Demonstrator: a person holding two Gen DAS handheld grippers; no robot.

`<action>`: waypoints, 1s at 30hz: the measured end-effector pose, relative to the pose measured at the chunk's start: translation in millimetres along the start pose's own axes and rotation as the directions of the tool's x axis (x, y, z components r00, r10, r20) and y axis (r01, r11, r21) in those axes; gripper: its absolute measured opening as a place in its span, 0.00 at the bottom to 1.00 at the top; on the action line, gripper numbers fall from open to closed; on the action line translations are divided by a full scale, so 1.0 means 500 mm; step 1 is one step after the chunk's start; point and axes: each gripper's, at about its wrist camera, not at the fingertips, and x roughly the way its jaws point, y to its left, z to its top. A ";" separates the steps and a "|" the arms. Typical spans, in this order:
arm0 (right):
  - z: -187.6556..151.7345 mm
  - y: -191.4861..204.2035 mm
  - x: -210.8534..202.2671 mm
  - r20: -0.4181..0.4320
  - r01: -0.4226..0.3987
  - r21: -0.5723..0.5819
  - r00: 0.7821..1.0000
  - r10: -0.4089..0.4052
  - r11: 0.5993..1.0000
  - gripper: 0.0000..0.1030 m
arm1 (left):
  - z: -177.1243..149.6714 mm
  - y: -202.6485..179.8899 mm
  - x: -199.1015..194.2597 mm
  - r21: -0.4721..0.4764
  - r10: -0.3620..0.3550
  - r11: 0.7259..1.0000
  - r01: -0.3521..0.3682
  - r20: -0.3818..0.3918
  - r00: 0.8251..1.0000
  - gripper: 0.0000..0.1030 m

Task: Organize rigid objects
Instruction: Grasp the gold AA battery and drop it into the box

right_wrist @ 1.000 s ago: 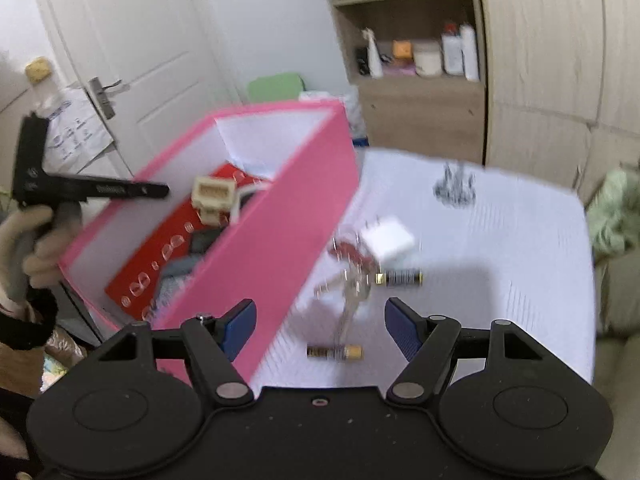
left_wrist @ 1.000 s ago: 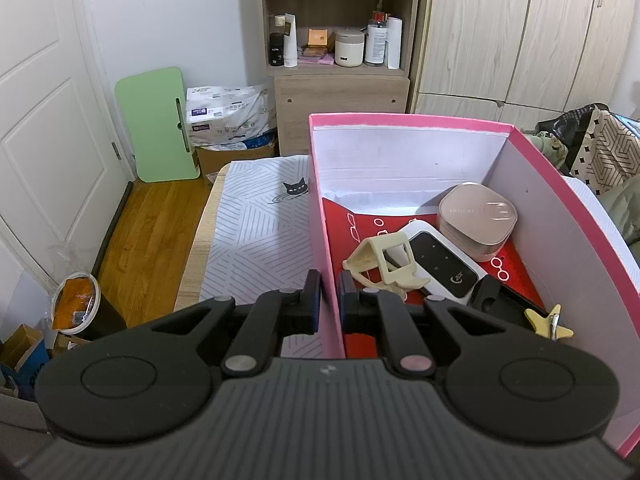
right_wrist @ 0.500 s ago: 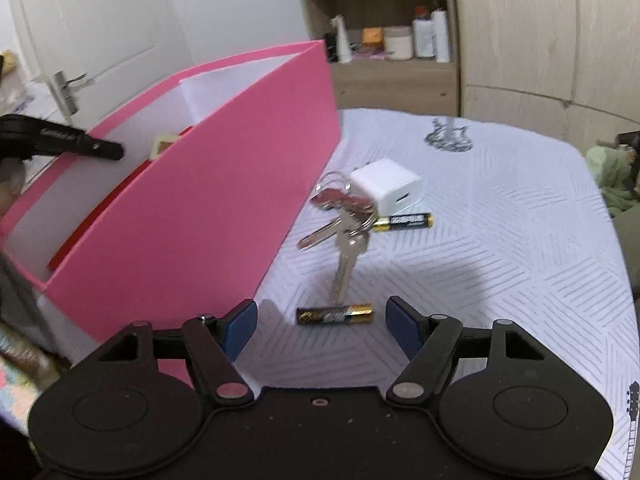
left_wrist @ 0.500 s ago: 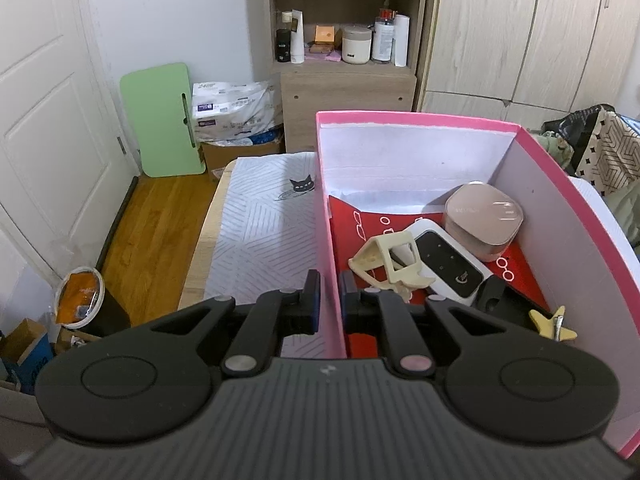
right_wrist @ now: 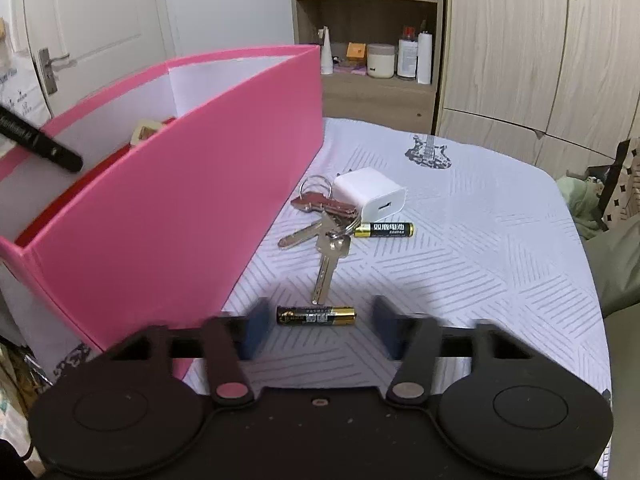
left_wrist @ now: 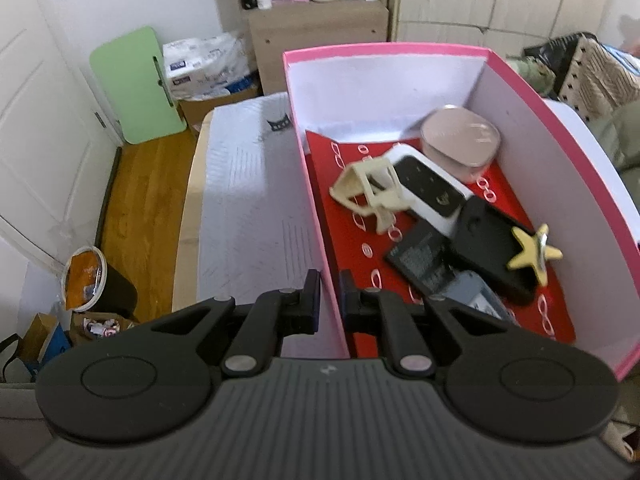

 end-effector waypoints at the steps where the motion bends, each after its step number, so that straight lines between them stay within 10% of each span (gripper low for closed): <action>1: -0.001 -0.001 -0.001 0.000 -0.008 -0.004 1.000 0.008 1.000 0.47 | 0.000 0.000 -0.004 0.006 -0.004 1.000 0.004 -0.010 1.000 0.09; 12: 0.052 -0.047 -0.077 0.128 -0.049 0.200 0.991 0.024 0.979 0.47 | -0.007 0.000 -0.019 0.029 -0.033 0.999 0.033 -0.032 0.999 0.09; 19: 0.149 0.015 -0.130 0.248 -0.301 0.201 0.936 0.249 0.932 0.47 | -0.020 0.014 -0.023 -0.009 -0.064 0.998 0.065 0.021 0.998 0.10; 23: 0.211 0.075 -0.074 0.144 -0.467 0.214 0.884 0.445 0.858 0.47 | -0.023 0.020 -0.023 -0.018 -0.079 0.997 0.080 0.035 0.996 0.11; 30: 0.321 0.140 0.082 -0.118 -0.468 0.241 0.855 0.504 0.850 0.47 | -0.025 0.027 -0.022 -0.028 -0.105 0.994 0.106 0.042 0.994 0.12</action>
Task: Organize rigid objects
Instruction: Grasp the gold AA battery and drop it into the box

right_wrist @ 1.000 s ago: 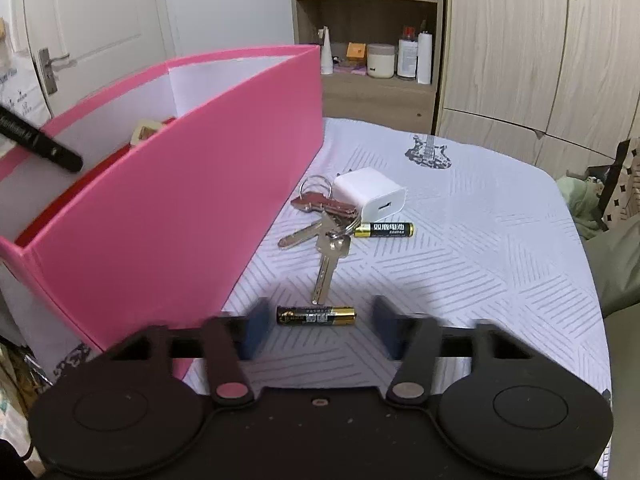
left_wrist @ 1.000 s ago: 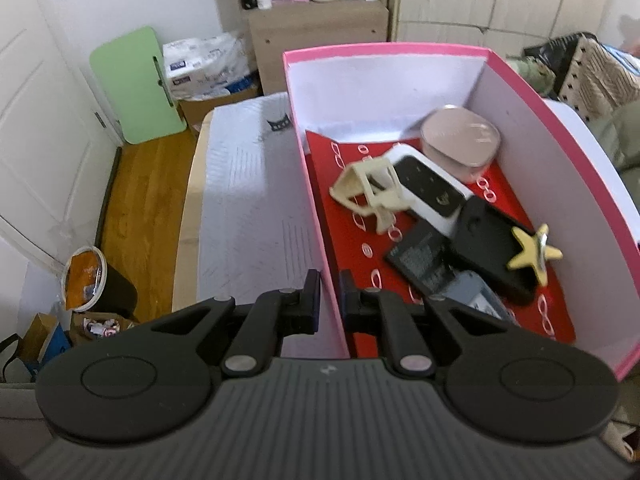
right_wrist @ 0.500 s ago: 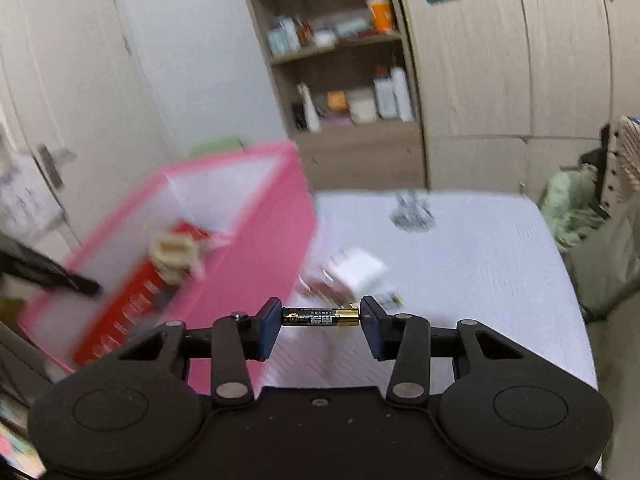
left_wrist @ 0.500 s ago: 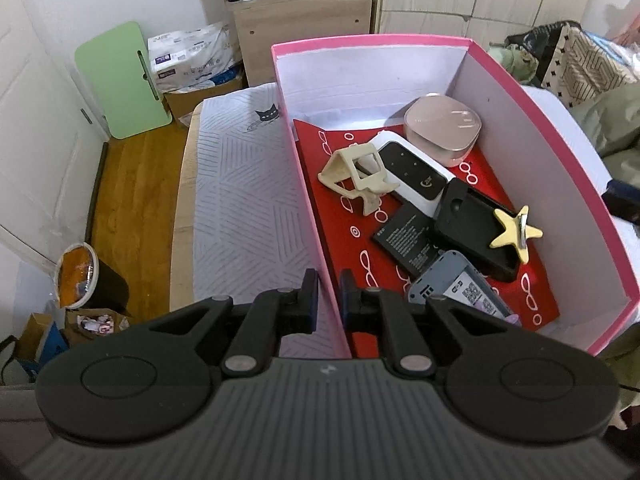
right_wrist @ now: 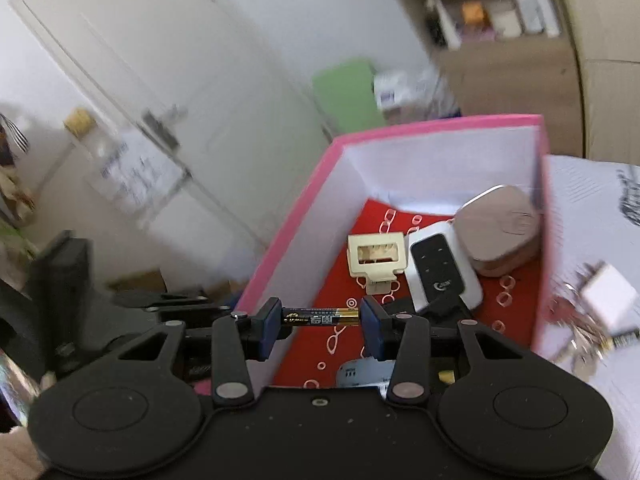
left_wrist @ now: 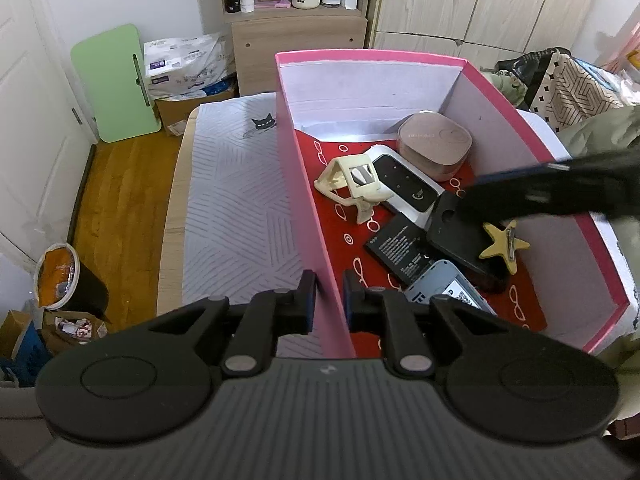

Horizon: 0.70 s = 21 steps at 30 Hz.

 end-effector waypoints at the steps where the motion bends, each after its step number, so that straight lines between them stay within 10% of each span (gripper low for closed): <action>1: 0.014 -0.004 0.019 -0.033 0.019 0.004 0.999 -0.019 1.000 0.47 | 0.000 0.000 0.000 -0.003 -0.001 1.000 0.001 0.001 1.000 0.13; 12: 0.027 -0.033 0.120 -0.214 0.095 0.040 0.973 -0.085 0.995 0.49 | -0.011 -0.002 -0.003 -0.027 0.005 1.000 -0.004 0.028 1.000 0.13; 21: 0.018 -0.016 -0.019 -0.033 0.036 -0.017 0.999 -0.036 0.999 0.57 | -0.017 -0.007 -0.012 -0.062 0.022 0.998 -0.020 0.034 0.999 0.13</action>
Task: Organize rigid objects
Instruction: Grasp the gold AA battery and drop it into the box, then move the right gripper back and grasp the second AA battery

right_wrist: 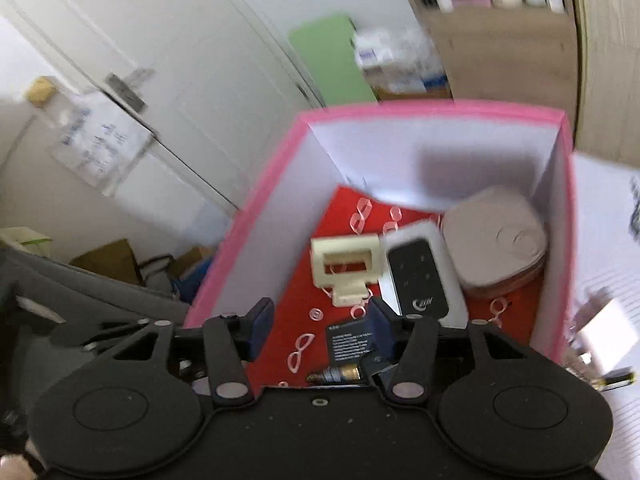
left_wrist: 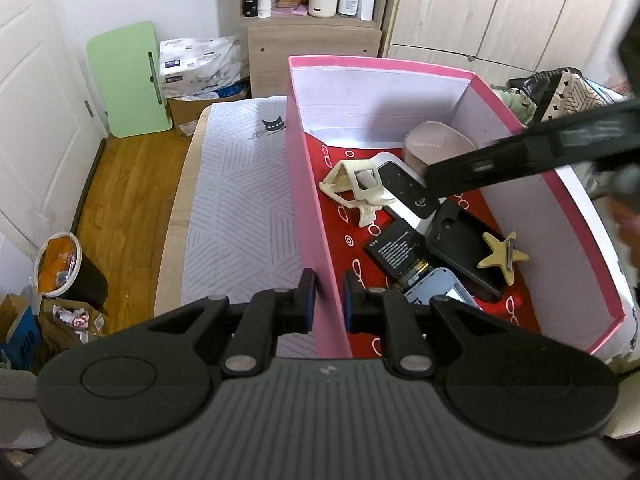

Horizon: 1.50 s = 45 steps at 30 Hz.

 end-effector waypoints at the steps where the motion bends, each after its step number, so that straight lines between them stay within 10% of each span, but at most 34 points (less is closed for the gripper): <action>1: -0.011 -0.002 -0.027 0.030 -0.022 -0.005 0.999 0.022 1.000 0.58 | 0.000 -0.001 0.000 -0.002 0.002 1.000 -0.002 -0.001 1.000 0.13; 5: -0.056 -0.025 -0.109 0.129 -0.048 -0.012 0.990 0.049 0.999 0.60 | 0.000 -0.004 -0.002 -0.014 0.014 1.000 -0.014 -0.008 1.000 0.13; 13: -0.158 -0.134 -0.209 0.247 0.157 0.032 0.956 -0.160 0.987 0.61 | 0.010 -0.015 0.008 -0.029 0.054 0.998 -0.055 -0.034 0.998 0.13; 30: -0.228 -0.292 -0.106 0.248 0.445 -0.013 0.869 -0.428 0.896 0.62 | 0.011 -0.029 0.008 -0.101 0.118 0.987 -0.122 -0.042 0.992 0.13; 45: -0.213 -0.267 -0.056 0.238 0.432 -0.126 0.887 -0.396 0.893 0.68 | 0.013 -0.029 0.010 -0.120 0.123 0.984 -0.128 -0.052 0.991 0.13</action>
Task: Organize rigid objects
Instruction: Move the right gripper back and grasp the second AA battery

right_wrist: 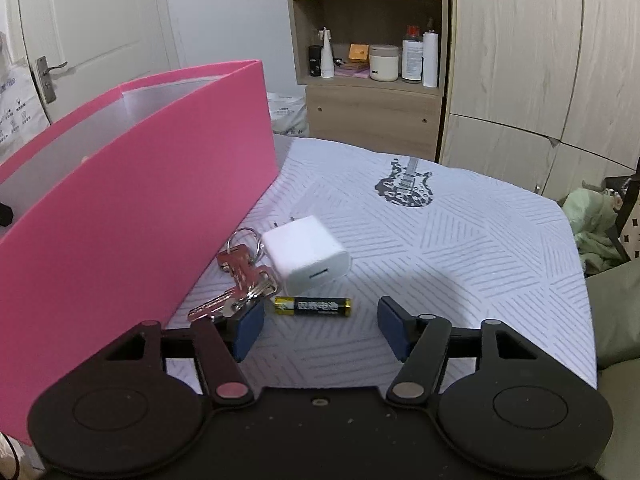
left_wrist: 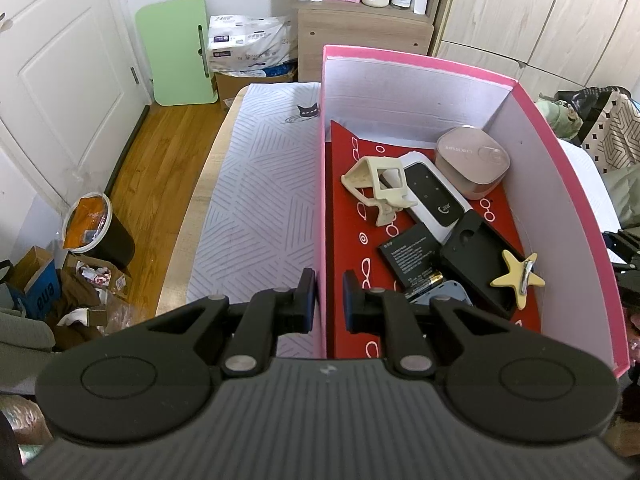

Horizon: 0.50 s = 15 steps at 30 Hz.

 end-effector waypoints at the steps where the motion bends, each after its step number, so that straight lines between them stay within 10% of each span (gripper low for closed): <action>1: 0.000 0.003 0.002 0.003 0.006 -0.002 1.000 -0.006 1.000 0.68 | 0.000 0.000 0.000 -0.001 0.000 1.000 0.000 0.000 1.000 0.13; 5: -0.002 0.011 0.002 0.019 0.019 0.017 1.000 -0.020 1.000 0.67 | -0.002 0.000 0.000 -0.004 -0.002 1.000 0.002 -0.001 1.000 0.13; 8: -0.004 0.014 -0.004 0.024 0.048 0.009 0.999 -0.048 0.999 0.47 | -0.001 0.002 0.000 -0.007 -0.004 1.000 0.004 -0.004 1.000 0.13; 15: -0.006 -0.014 -0.030 0.028 0.001 0.108 1.000 -0.005 0.994 0.47 | -0.001 0.002 0.001 -0.008 -0.007 1.000 0.007 -0.005 1.000 0.13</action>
